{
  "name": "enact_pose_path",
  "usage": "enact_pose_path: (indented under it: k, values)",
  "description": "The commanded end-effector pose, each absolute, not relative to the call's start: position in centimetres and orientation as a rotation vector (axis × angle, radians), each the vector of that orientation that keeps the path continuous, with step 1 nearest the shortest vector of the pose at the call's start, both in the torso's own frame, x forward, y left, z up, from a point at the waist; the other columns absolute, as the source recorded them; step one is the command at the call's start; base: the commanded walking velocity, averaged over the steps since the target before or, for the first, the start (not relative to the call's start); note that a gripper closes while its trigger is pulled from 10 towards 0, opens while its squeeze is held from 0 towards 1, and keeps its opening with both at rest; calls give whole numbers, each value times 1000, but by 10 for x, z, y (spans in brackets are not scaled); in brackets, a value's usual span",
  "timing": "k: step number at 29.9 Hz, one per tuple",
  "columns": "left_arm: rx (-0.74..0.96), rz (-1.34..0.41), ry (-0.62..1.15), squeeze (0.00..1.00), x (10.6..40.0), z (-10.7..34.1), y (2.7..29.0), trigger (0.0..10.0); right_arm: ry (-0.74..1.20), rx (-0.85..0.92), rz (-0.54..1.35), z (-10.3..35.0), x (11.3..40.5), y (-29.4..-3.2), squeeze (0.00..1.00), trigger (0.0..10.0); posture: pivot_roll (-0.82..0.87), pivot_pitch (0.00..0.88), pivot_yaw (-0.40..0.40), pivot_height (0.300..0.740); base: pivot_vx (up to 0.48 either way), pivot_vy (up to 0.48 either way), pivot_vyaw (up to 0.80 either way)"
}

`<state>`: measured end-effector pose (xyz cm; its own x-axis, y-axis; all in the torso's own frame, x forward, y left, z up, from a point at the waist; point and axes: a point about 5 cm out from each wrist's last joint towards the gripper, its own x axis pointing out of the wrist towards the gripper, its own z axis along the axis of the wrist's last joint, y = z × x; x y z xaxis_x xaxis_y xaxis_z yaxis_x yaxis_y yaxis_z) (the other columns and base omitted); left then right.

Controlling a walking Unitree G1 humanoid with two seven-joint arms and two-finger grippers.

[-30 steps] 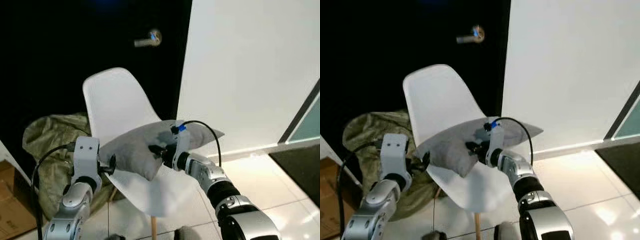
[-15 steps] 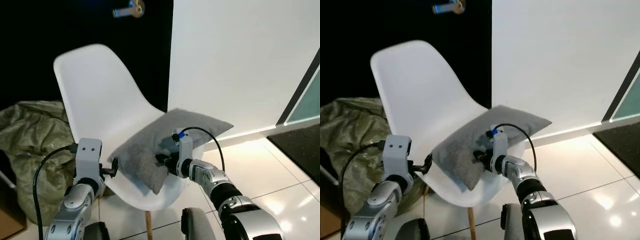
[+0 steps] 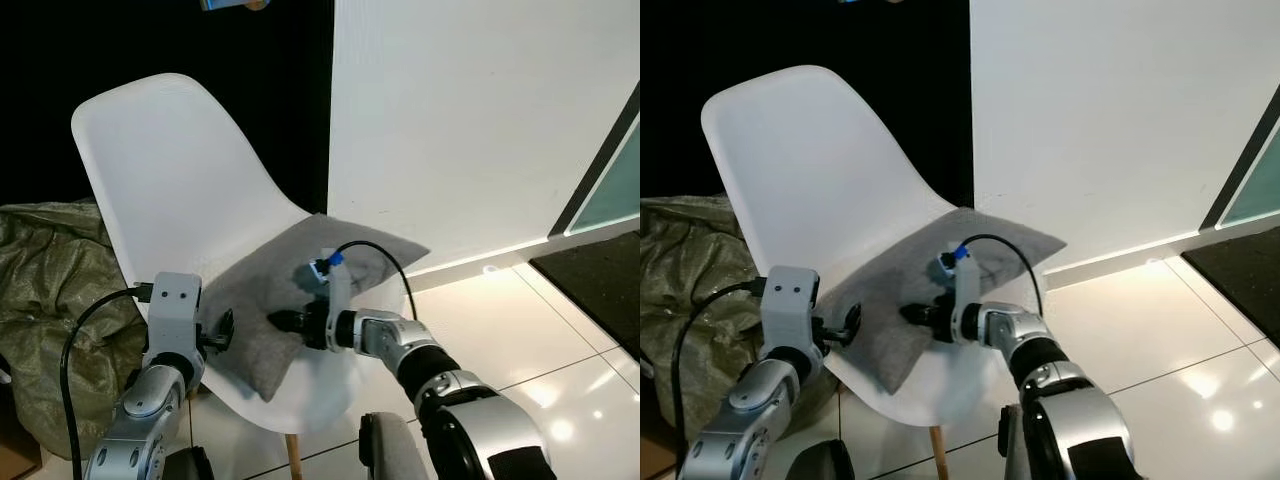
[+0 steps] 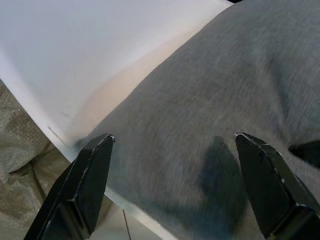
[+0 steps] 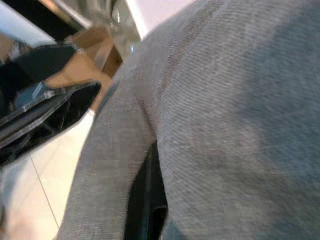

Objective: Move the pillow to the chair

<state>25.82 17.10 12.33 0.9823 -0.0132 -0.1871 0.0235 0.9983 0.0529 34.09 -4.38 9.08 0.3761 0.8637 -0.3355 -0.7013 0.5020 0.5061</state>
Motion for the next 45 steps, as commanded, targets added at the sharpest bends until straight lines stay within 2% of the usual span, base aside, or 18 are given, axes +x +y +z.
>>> enact_pose_path:
  k: [1, 7, 12, 17, 19, 20, 23, 26, 28, 29, 30, 34, 37, 45]
  values:
    - [78, 2, 192, 0, 257, 125, 177, 10000, 621, 259, 1052, 94, 342, -41, 1000, 10000, -60, 28, -25, 520, 0, 0, 0]
    - [77, 4, 192, 0, 258, 125, 177, 10000, 667, 257, 1026, 94, 345, -61, 1000, 10000, -74, 26, -24, 520, 0, 0, 0]
    - [70, -4, 186, 0, 262, 125, 172, 10000, 706, 215, 1029, 98, 345, -97, 1000, 10000, -100, 19, -28, 520, 0, 0, 0]
    - [67, -7, 185, 0, 263, 125, 171, 10000, 724, 204, 1028, 97, 343, -108, 1000, 10000, -105, 17, -31, 520, 0, 0, 0]
    - [64, -7, 183, 0, 264, 125, 170, 10000, 748, 204, 1007, 96, 339, -125, 1000, 10000, -110, 12, -38, 520, 0, 0, 0]
    - [64, -7, 183, 0, 264, 125, 170, 10000, 748, 204, 1007, 96, 339, -125, 1000, 10000, -110, 12, -38, 520, 0, 0, 0]
    - [61, -6, 182, 0, 264, 124, 169, 10000, 767, 210, 954, 98, 331, -158, 1000, 10000, -118, 4, -43, 520, 0, 0, 0]
    - [60, -6, 182, 0, 265, 124, 169, 10000, 772, 204, 946, 100, 328, -167, 1000, 10000, -118, 4, -43, 520, 0, 0, 0]
    - [58, -7, 178, 0, 266, 125, 169, 10000, 677, 196, 970, 114, 328, -180, 1000, 10000, -124, 0, -44, 520, 0, 0, 0]
    - [57, -7, 176, 0, 267, 125, 169, 10000, 612, 188, 951, 122, 332, -185, 588, 10000, -126, 0, -40, 520, 0, 0, 0]
    - [56, -7, 175, 0, 267, 125, 169, 10000, 548, 228, 922, 130, 337, -189, 0, 10000, -125, 0, -37, 520, 0, 0, 0]
    - [55, -8, 172, 0, 268, 125, 168, 10000, 475, 309, 909, 141, 343, -190, 0, 10000, -123, 0, -36, 520, 0, 0, 0]
    - [42, -7, 144, 0, 272, 131, 166, 10000, 220, 467, 951, 170, 351, -171, 0, 10000, -104, 0, -37, 529, 0, 0, 0]
    - [43, 7, 142, 0, 273, 131, 168, 10000, 191, 530, 951, 169, 351, -146, 0, 10000, -94, 0, -36, 556, 0, 0, 0]
